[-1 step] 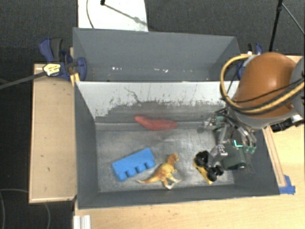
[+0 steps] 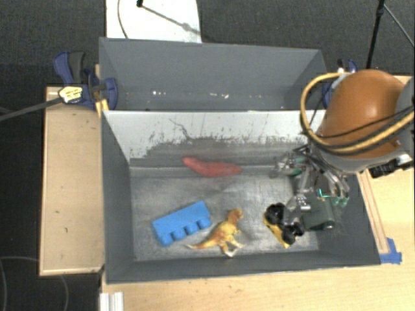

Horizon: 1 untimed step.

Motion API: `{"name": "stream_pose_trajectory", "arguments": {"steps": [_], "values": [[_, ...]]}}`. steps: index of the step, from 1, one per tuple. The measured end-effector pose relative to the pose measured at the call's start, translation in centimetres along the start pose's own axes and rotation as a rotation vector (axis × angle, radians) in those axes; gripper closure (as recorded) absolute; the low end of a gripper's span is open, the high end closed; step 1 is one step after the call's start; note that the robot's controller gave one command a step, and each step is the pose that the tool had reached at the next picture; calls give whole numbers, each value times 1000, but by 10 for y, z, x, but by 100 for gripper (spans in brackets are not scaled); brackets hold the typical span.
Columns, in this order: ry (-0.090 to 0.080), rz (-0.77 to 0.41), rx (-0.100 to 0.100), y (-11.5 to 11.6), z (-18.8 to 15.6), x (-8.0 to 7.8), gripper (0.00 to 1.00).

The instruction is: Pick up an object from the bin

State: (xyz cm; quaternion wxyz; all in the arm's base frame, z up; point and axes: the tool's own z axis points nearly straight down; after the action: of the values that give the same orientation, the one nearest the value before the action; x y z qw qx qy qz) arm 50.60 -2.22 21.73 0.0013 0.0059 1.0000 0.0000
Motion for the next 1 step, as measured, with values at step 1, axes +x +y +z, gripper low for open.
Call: {"name": "stream_pose_trajectory", "arguments": {"steps": [1], "values": [[-6, -80, 0, -5, 48, 5, 0]]}}
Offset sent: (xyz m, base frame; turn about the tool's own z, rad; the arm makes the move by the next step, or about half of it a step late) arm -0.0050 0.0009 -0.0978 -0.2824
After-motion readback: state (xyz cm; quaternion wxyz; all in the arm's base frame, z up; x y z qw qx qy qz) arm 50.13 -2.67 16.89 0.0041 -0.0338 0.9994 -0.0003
